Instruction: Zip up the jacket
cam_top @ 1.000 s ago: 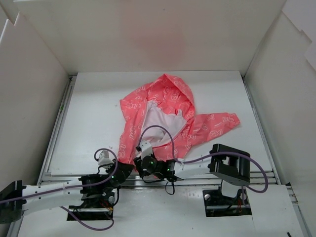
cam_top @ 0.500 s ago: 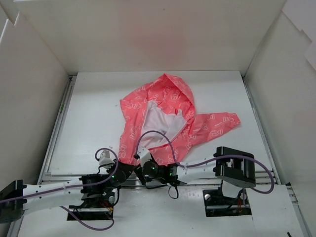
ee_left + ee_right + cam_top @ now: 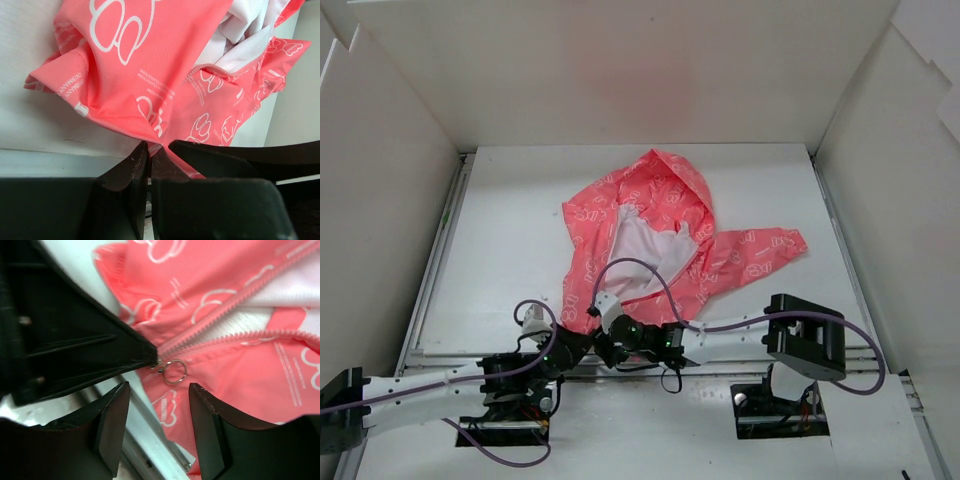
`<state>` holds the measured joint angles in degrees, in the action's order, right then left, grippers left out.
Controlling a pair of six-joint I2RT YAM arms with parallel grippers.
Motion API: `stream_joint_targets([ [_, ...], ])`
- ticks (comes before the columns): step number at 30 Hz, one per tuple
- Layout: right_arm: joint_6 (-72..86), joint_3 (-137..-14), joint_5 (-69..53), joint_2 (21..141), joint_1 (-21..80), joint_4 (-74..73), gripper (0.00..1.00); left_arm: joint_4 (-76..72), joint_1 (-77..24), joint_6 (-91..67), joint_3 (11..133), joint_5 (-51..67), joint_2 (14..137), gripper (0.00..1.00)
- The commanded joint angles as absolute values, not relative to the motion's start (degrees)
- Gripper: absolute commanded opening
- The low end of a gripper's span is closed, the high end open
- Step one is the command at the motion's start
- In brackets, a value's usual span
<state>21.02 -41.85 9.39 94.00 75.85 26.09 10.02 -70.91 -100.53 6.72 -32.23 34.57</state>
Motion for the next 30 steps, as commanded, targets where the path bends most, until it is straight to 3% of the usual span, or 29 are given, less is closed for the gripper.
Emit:
stream_joint_targets([
  [1, 18.54, -41.4, 0.54, 88.25, 74.36, 28.47, 0.46, 7.91, -70.93, -99.41, 6.59, -31.55, 33.31, 0.0],
  [5, 18.19, -40.61, -10.87, 86.92, 71.2, 31.27, 0.39, 7.39, -70.93, -99.32, 4.93, -31.03, 31.64, 0.0],
  [9, 19.86, -38.41, -16.16, 89.2, 67.42, 35.77, 0.0, 5.01, -70.93, -99.05, 3.25, -30.59, 28.84, 0.0],
  [15, 20.12, -38.32, -20.56, 89.3, 63.99, 35.25, 0.0, 4.84, -70.93, -98.97, 2.37, -30.41, 27.16, 0.0],
  [16, 20.21, -38.49, -20.83, 89.56, 63.29, 34.9, 0.04, 4.75, -70.93, -98.96, 2.37, -30.5, 27.33, 0.0],
  [17, 20.56, -38.84, -20.92, 90.43, 63.46, 34.54, 0.16, 4.83, -70.93, -98.79, 2.72, -30.5, 28.12, 0.0],
  [18, 20.91, -39.2, -21.09, 90.96, 62.85, 34.19, 0.19, 4.83, -70.93, -98.7, 2.81, -30.41, 28.65, 0.0],
  [28, 23.12, -39.37, -20.57, 94.48, 62.49, 36.48, 0.28, 5.18, -70.93, -98.09, 3.52, -30.59, 28.74, 0.0],
  [30, 23.2, -39.37, -19.78, 94.74, 62.4, 36.39, 0.34, 5.62, -70.93, -98.09, 3.52, -30.67, 28.21, 0.0],
])
